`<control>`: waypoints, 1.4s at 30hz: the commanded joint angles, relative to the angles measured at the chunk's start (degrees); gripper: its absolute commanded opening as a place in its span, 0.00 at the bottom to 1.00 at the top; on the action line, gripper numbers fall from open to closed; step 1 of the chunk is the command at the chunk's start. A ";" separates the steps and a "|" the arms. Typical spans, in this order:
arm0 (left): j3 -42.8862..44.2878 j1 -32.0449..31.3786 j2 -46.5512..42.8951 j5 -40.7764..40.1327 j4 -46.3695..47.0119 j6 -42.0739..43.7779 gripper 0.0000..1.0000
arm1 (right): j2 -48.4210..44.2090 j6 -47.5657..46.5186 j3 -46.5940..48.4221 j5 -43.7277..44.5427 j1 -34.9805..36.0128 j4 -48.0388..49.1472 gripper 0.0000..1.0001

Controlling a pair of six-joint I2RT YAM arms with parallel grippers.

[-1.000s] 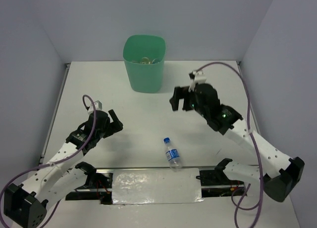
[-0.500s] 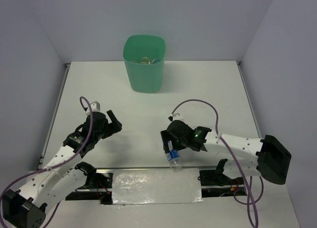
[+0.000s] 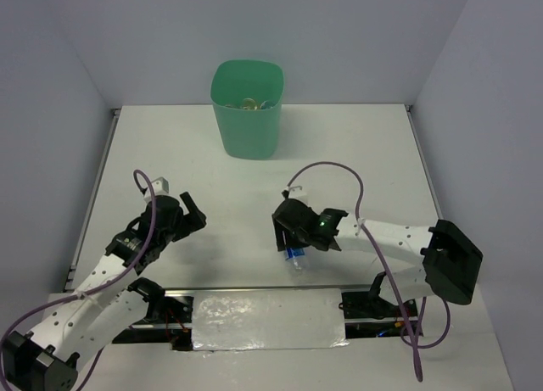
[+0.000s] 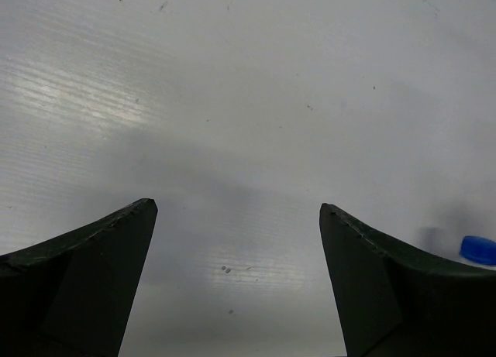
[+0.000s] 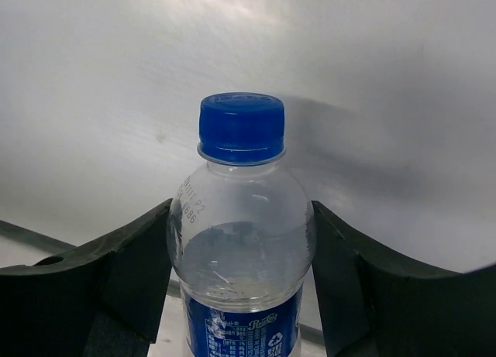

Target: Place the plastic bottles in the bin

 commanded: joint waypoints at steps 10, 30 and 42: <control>-0.17 0.25 0.20 -2.76 0.36 -1.92 0.99 | 2.08 -20.26 32.69 4.71 -12.52 8.75 0.44; 0.44 0.78 5.04 -3.81 -0.43 -3.15 0.99 | 50.06 -29.24 94.65 13.05 -25.28 31.37 0.89; 3.16 0.78 0.47 -6.89 -3.85 -3.42 0.99 | 32.18 -31.87 80.39 8.30 -25.46 16.15 1.00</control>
